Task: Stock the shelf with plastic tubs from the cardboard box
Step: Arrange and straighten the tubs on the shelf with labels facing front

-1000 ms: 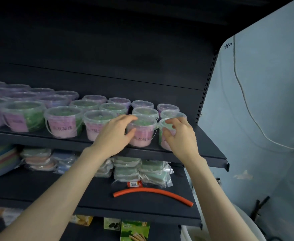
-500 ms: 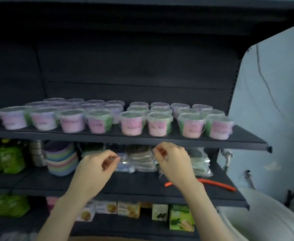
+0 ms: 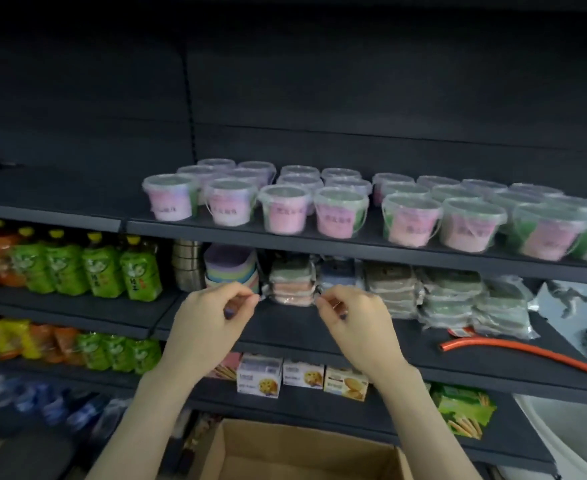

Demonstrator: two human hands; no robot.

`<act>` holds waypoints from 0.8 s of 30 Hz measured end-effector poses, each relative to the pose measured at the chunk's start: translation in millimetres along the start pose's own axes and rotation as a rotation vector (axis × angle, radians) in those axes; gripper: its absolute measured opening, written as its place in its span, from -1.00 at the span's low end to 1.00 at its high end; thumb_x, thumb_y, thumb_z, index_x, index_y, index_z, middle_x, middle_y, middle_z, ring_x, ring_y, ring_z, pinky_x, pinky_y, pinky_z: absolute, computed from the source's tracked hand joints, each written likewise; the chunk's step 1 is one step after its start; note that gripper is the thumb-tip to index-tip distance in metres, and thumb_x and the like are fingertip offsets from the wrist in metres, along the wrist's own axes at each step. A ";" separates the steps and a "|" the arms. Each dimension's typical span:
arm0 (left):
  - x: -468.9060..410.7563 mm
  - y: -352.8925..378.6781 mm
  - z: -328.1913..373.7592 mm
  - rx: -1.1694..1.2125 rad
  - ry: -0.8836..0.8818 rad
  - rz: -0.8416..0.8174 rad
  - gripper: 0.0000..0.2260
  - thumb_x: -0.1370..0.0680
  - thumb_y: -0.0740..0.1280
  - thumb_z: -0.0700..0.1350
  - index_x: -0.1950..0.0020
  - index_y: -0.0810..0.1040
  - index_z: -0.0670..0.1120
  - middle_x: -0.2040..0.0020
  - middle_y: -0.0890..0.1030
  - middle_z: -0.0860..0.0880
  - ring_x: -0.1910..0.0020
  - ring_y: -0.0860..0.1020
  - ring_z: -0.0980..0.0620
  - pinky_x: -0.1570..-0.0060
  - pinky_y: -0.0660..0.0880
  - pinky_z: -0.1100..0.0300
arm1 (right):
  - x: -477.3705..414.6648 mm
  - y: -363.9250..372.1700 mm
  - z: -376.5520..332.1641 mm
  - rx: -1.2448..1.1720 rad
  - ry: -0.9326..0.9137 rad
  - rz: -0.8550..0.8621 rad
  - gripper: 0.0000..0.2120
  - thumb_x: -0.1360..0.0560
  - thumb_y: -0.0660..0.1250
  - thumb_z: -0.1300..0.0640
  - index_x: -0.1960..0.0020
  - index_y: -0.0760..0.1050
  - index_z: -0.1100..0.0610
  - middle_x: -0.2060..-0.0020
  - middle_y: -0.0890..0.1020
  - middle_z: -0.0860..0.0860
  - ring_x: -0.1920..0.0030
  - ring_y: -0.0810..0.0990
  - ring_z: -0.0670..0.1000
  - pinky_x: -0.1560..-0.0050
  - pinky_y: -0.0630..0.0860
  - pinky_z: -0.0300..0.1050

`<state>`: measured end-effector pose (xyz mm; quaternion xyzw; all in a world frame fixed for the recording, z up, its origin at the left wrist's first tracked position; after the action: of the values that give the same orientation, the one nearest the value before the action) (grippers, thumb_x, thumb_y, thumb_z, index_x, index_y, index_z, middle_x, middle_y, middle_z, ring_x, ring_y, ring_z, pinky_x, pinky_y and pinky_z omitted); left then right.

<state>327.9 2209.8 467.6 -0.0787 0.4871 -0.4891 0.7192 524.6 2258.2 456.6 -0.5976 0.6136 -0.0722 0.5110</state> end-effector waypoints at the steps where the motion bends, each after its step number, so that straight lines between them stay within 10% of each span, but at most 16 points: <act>1: -12.0 -3.2 -10.4 0.000 0.003 0.006 -0.94 -0.49 0.38 -0.09 0.11 0.63 -0.05 0.23 0.63 0.11 0.23 0.59 0.18 0.24 0.56 0.09 | -15.8 7.1 -5.3 -0.008 -0.008 0.013 -0.84 -0.53 0.27 0.03 0.11 0.57 0.07 0.24 0.60 -0.02 0.24 0.55 -0.01 0.25 0.47 -0.09; 16: -229.6 -85.9 -146.6 -0.100 0.098 0.090 -0.93 -0.48 0.37 -0.12 0.16 0.62 -0.08 0.24 0.59 0.06 0.22 0.57 0.05 0.18 0.53 0.00 | -274.9 89.2 -92.9 -0.045 -0.109 0.160 -0.85 -0.49 0.29 0.12 0.13 0.58 0.17 0.27 0.65 0.07 0.23 0.57 0.13 0.20 0.51 0.02; 24: -360.5 -49.7 -250.8 -0.039 0.058 -0.145 -0.94 -0.47 0.38 -0.06 0.12 0.62 0.00 0.19 0.61 0.09 0.16 0.58 0.09 0.06 0.55 0.03 | -391.1 154.2 -82.9 0.057 0.042 0.095 -0.87 -0.48 0.28 0.06 0.11 0.58 0.06 0.19 0.66 0.03 0.14 0.58 0.13 0.09 0.52 -0.01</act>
<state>84.7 2556.9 593.0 -0.1135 0.5101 -0.5323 0.6660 271.2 2573.1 599.0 -0.5514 0.6495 -0.0783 0.5177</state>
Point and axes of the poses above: each hand's wrist, its own x-axis away from the middle knuckle, its own y-axis out of the palm, z = x × y, the point moved 10 cm from there along -x, towards the middle knuckle
